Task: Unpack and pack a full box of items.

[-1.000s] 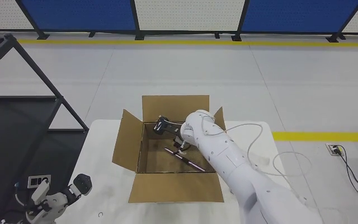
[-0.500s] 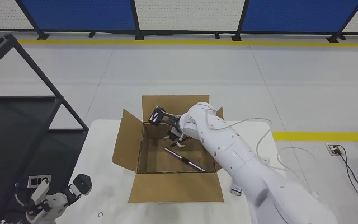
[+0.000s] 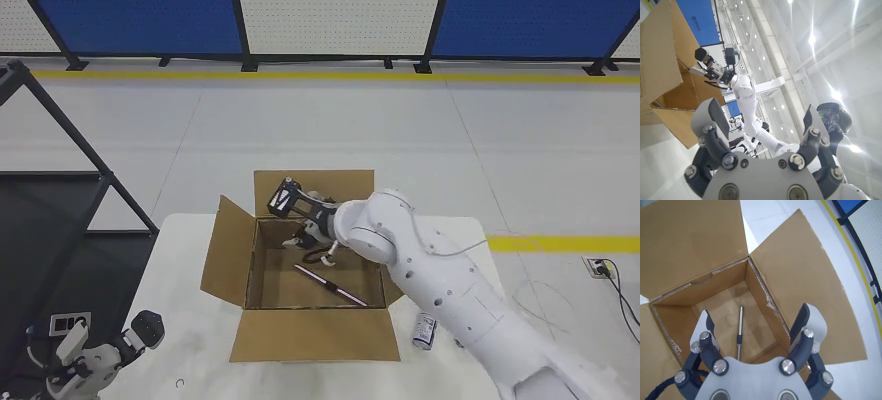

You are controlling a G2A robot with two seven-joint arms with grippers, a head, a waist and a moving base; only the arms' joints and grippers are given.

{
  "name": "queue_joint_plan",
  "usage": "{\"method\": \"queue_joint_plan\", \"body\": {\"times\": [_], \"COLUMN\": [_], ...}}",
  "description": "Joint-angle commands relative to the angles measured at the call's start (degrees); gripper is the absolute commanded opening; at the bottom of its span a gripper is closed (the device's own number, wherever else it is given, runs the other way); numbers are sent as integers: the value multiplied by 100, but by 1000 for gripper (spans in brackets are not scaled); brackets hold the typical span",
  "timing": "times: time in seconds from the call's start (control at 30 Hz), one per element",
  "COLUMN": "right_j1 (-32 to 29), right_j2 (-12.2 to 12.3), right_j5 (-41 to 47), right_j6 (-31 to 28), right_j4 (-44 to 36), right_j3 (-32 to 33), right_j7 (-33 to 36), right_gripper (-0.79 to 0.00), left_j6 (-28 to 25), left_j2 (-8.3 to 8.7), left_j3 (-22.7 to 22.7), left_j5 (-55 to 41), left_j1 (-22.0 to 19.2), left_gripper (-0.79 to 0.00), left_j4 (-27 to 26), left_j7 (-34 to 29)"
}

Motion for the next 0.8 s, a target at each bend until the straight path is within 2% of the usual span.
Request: {"method": "queue_joint_plan", "body": {"times": [0.0,0.1,0.17,0.7,0.77], "right_j1": [-887,-2060,-2649,-2649,-2735], "right_j2": [380,720,845,845,853], "right_j5": [-237,-380,-317,-317,-285], "right_j6": [130,206,197,197,99], "right_j4": [-1429,-2845,-3401,-3401,-3537], "right_j3": [837,1866,2367,2367,2385], "right_j7": [274,404,431,431,272], "right_gripper": [0,0,0,0,0], "left_j6": [0,0,0,0,0], "left_j2": [0,0,0,0,0], "left_j3": [0,0,0,0,0], "left_j5": [0,0,0,0,0], "left_j1": [0,0,0,0,0], "left_gripper": [0,0,0,0,0], "left_j4": [0,0,0,0,0], "left_j7": [0,0,0,0,0]}}
